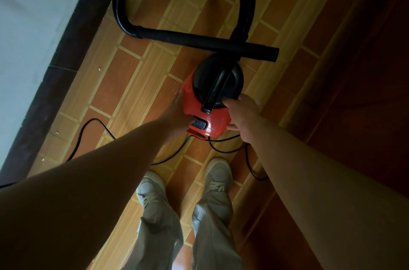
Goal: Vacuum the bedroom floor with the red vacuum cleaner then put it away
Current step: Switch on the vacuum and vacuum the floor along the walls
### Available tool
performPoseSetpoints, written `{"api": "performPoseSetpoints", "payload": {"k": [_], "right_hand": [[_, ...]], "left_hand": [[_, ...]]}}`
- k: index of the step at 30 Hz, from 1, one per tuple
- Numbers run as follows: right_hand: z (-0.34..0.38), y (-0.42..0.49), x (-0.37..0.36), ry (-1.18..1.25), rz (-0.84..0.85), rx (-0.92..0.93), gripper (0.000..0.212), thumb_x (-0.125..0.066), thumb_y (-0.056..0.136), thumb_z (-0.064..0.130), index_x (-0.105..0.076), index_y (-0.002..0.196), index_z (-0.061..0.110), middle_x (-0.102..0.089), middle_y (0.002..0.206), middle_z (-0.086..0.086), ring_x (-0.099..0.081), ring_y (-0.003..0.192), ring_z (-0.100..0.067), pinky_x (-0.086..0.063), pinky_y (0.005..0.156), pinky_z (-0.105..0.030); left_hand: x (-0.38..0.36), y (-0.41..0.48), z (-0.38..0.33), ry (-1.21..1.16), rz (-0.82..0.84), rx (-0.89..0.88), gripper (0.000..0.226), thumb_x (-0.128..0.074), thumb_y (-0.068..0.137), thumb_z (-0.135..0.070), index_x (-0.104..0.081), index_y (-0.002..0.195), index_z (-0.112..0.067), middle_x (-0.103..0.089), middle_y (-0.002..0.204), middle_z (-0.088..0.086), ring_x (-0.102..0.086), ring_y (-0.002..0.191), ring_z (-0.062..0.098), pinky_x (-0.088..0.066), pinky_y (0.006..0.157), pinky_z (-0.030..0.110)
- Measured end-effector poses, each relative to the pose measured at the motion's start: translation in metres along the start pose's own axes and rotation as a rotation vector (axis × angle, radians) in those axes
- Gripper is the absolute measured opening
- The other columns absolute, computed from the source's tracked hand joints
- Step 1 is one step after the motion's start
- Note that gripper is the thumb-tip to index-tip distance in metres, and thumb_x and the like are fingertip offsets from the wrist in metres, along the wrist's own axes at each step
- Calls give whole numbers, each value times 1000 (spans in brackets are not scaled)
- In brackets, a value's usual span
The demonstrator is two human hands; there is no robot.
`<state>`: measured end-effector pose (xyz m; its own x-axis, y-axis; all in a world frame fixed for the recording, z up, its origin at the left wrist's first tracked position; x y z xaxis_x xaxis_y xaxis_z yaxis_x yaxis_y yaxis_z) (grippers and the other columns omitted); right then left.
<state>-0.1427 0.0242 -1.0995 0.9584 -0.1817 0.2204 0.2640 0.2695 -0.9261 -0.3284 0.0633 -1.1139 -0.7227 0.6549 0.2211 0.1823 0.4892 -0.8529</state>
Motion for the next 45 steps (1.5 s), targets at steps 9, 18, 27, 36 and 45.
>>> {"api": "performPoseSetpoints", "payload": {"k": [9, 18, 27, 36, 45], "right_hand": [[13, -2, 31, 209, -75, -6, 57, -72, 97, 27, -50, 148, 15, -65, 119, -9, -66, 99, -16, -65, 82, -38], [103, -10, 73, 437, -148, 152, 67, -80, 90, 14, -49, 148, 27, -62, 131, -7, -65, 112, -20, -62, 82, -35], [138, -66, 51, 103, -16, 247, 12, -76, 91, 5, -65, 93, 4, -71, 89, -18, -66, 61, -17, -62, 59, -27], [160, -224, 27, 338, 73, 156, 16, -80, 90, 12, -69, 88, 1, -75, 72, -10, -72, 60, -20, -64, 67, -33], [238, -398, 74, 183, 50, 235, 29, -77, 91, 17, -65, 107, -3, -73, 88, -21, -70, 58, -23, -64, 57, -34]], "left_hand": [[18, -42, -13, 43, -85, 25, 60, -55, 99, -7, -36, 153, -26, -54, 142, 2, -49, 135, 26, -39, 90, 26], [26, -90, -20, -13, -138, 39, 69, -61, 100, -19, -26, 158, -30, -35, 162, 5, -30, 150, 25, -28, 119, 43], [50, -108, -64, -230, -226, 67, 54, -57, 100, -14, -41, 150, -24, -55, 140, 0, -53, 112, 9, -49, 91, 35], [78, -164, -150, -979, -171, 34, 37, -56, 100, -2, -47, 120, -32, -72, 94, 0, -71, 104, 29, -58, 94, 44], [147, -271, -256, -100, -481, -305, 63, -70, 92, -17, -44, 148, -27, -58, 115, -4, -60, 103, 14, -44, 79, 28]]}}
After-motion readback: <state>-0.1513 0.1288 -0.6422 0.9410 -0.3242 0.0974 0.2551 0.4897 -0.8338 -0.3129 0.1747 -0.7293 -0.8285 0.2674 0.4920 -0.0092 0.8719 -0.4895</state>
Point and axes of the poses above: each hand's wrist, its own y-axis towards the middle knuckle, its own x-axis out of the back of the hand, z = x × y, the point moved 8 cm from there along y, towards the middle knuckle
